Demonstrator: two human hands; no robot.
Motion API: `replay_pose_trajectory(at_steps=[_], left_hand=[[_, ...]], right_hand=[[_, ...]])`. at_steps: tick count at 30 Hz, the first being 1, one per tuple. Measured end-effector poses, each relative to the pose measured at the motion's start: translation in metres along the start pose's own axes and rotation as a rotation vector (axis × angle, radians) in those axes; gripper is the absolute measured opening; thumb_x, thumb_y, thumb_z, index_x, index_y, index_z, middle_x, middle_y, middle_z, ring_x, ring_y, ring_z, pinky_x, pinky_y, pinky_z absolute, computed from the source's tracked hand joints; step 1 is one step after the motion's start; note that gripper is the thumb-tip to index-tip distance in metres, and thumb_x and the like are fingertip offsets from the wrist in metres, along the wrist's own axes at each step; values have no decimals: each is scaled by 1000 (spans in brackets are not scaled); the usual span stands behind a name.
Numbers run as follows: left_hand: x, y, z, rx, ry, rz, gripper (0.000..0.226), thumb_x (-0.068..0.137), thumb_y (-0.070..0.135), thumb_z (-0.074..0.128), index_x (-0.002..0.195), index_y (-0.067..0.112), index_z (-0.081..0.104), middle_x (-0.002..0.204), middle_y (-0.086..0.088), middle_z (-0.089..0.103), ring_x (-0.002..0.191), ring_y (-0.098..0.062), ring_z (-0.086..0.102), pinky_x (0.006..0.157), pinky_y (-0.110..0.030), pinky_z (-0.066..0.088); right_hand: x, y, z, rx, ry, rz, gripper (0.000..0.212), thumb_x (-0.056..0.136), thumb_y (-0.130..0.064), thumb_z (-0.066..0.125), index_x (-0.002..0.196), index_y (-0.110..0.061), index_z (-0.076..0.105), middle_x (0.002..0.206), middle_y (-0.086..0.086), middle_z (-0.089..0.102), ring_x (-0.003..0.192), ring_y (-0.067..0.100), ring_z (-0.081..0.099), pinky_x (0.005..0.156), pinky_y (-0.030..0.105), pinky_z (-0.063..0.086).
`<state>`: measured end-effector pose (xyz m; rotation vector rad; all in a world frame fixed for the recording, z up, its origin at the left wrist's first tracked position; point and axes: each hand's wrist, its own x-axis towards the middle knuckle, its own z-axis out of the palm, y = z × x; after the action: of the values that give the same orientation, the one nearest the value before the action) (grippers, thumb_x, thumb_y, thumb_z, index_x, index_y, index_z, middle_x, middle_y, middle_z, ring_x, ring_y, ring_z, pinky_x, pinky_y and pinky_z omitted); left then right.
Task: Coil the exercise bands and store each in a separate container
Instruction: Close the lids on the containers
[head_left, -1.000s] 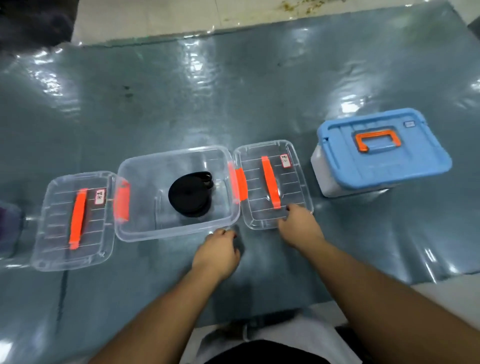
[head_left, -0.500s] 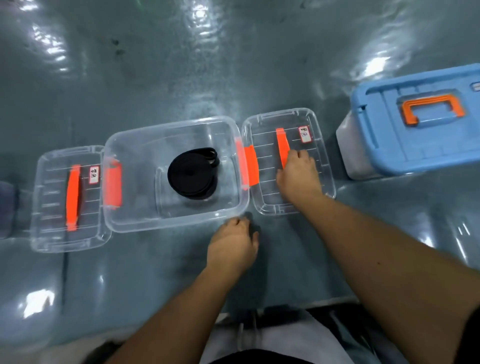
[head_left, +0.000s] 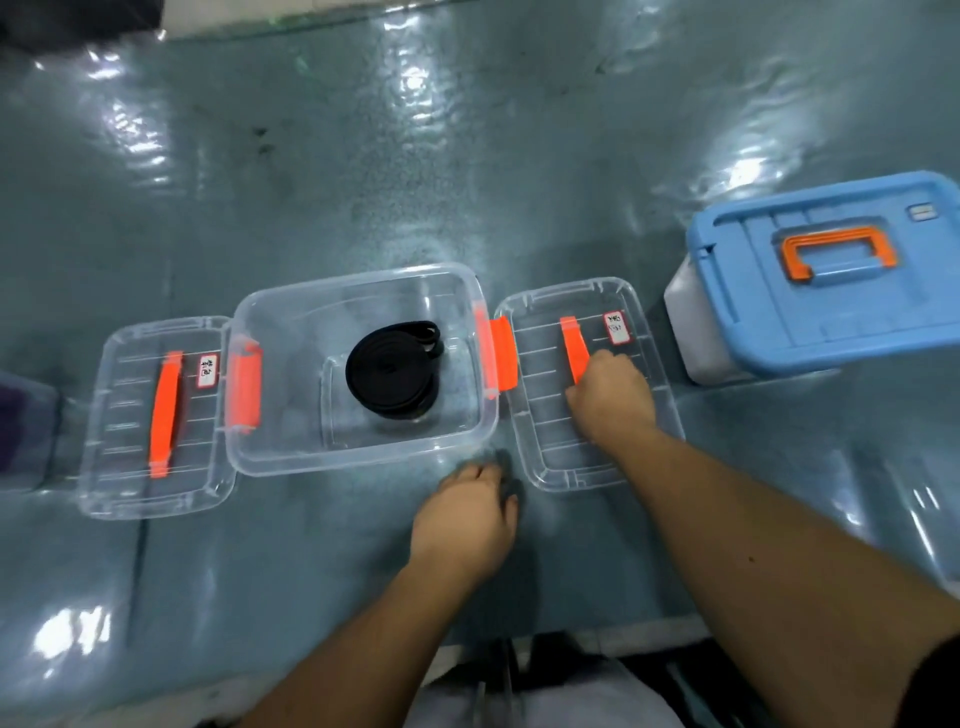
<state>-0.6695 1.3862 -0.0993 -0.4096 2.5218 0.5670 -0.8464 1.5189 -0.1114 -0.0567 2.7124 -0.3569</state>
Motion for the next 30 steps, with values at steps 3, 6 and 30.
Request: replay_pose_trajectory(at_steps=[3,6,30], left_hand=[[-10,5,-10,27,29,24,32,100,44,46,122,25,59,128,-3,63,116,-29,61,93,-41,52],[-21,11,-20,53,66,56,27,99,42,49,117,26,61,124,-2,67,112,-29,64,90,-39,53],[-56,-12,-127,-296,462,-64,25,94,39,59,117,32,66,113,9,71,102,-17,67,81,-31,52]], right_hand=[[-21,14,-3,37,-16,10,28,89,-18,68,108,3,64,113,25,68,105,43,67,90,43,54],[-37,26,-8,165,-26,44,25,87,-18,68,101,2,64,107,25,69,99,42,67,80,41,52],[-72,-46,-98,401,61,-314,10,80,-27,74,77,-25,64,72,-7,67,70,20,63,65,30,43]])
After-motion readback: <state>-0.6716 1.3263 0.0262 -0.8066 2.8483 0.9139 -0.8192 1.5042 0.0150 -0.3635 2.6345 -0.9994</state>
